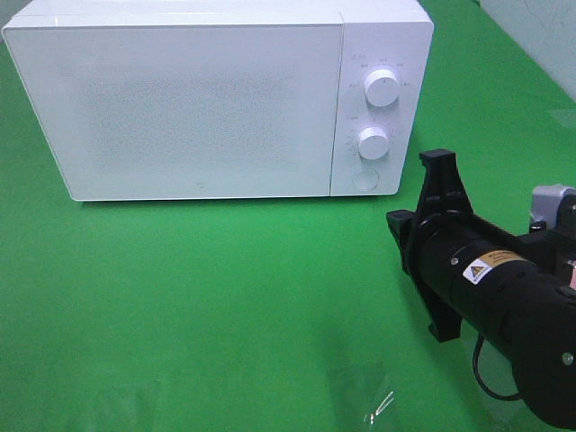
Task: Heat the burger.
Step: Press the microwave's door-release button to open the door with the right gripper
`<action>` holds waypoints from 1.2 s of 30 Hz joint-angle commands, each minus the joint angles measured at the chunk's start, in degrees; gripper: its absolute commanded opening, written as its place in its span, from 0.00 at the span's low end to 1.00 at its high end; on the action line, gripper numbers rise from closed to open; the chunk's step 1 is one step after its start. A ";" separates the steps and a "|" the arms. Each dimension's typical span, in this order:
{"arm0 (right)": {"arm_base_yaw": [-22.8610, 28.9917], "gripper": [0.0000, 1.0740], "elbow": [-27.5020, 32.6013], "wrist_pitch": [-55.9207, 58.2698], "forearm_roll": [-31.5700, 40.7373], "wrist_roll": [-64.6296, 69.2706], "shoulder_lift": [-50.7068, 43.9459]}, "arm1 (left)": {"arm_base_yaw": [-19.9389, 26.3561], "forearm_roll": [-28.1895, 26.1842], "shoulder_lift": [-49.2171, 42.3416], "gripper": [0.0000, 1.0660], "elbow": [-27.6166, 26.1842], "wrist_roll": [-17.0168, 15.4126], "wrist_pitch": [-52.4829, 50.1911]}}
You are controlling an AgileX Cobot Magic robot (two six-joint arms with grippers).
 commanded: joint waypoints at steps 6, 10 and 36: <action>-0.06 0.00 -0.80 0.17 -0.63 4.01 5.27 | -0.29 -0.29 -0.97 0.94 0.06 0.00 0.23; -0.11 0.00 -2.29 0.23 -0.69 4.76 7.28 | -0.29 -0.29 -0.97 0.94 0.06 0.00 0.23; -15.13 0.00 -15.07 4.81 -11.63 4.70 15.70 | -0.29 -0.29 -0.97 0.94 0.06 0.00 0.23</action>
